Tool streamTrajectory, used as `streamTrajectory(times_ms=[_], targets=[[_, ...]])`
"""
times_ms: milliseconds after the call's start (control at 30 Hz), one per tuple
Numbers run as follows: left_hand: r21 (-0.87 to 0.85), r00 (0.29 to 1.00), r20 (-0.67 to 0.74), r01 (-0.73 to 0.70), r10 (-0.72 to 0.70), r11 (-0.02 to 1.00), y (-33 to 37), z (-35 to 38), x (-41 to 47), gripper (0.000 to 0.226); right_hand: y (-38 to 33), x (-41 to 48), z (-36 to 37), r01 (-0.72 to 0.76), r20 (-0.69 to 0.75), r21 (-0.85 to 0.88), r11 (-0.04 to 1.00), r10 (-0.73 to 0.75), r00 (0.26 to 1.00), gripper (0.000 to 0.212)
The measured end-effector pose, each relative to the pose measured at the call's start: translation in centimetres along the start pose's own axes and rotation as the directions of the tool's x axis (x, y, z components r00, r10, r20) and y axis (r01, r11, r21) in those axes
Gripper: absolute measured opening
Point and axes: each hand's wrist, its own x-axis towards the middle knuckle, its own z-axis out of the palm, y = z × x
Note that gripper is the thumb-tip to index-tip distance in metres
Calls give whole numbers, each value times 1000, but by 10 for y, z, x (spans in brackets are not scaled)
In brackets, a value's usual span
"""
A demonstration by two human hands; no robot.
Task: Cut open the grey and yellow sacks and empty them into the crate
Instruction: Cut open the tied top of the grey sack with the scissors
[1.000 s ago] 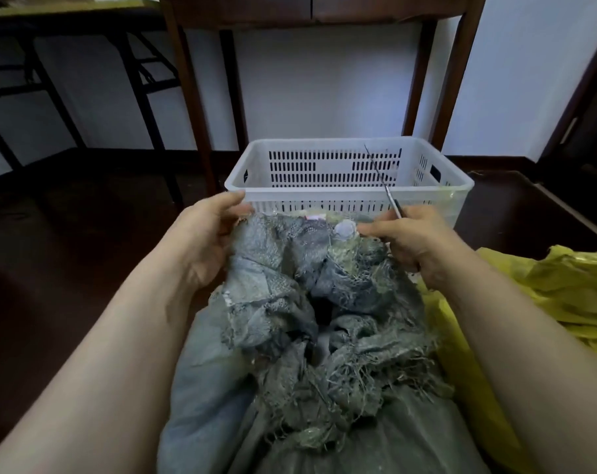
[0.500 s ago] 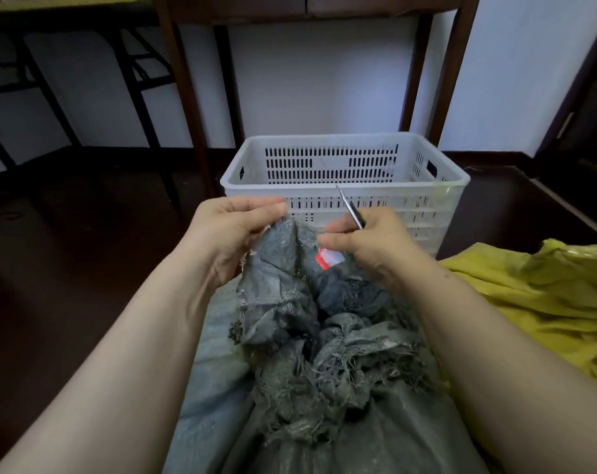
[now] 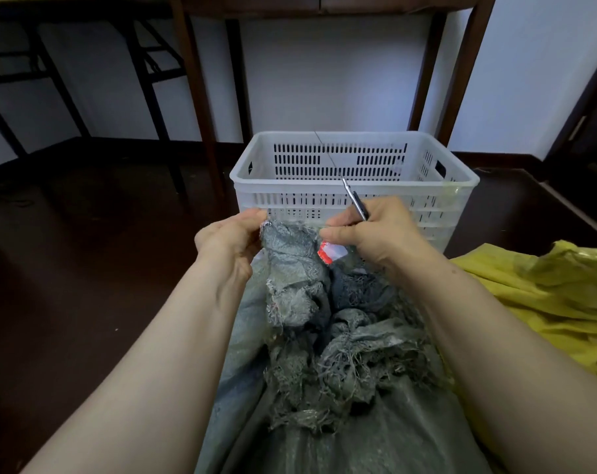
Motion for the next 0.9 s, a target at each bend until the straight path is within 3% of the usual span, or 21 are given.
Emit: streamTrajectory(times_ms=[233, 567, 733, 800, 900], targets=[[-40, 995, -28, 97, -99, 994, -8, -15, 11, 41, -5, -7, -4, -43, 73, -39, 998, 46, 996, 17], [-23, 974, -224, 37, -41, 999, -19, -36, 15, 20, -18, -22, 0, -77, 205, -96, 992, 96, 974, 20], [-15, 959, -282, -3, -2, 1000, -23, -52, 25, 16, -24, -31, 5, -44, 279, -229, 972, 109, 954, 13], [-11, 926, -378, -3, -1, 1000, -23, -64, 31, 13, -32, -33, -9, -77, 308, -212, 974, 141, 941, 16], [-57, 882, -470, 14, -39, 998, -15, -96, 36, 15, -42, -26, -56, -130, 176, -137, 982, 154, 972, 19]])
